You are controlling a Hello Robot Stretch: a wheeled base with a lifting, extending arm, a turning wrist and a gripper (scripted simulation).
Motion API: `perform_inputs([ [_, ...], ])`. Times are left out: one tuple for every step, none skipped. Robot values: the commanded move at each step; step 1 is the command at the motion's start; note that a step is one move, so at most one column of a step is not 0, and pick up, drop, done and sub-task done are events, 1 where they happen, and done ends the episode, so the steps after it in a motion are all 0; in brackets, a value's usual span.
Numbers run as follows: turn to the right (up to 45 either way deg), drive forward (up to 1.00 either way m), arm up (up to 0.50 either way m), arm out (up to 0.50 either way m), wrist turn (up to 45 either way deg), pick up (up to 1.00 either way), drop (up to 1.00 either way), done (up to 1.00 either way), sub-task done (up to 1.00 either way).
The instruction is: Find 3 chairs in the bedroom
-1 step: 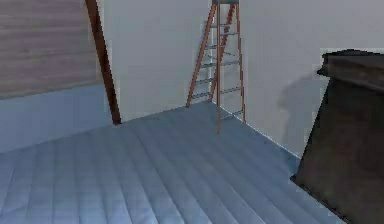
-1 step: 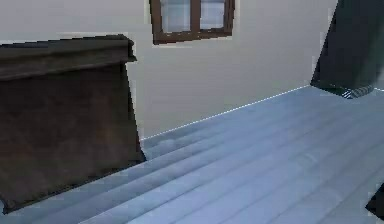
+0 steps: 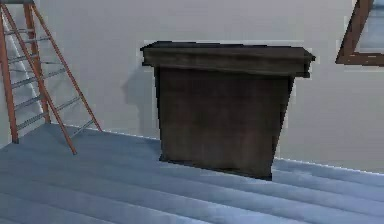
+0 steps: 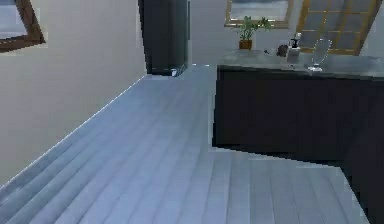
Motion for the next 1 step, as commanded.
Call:
perform_inputs([
  [45.0, 0.0, 0.0, 0.0, 0.0, 0.0, 0.0, 0.0, 0.0],
])
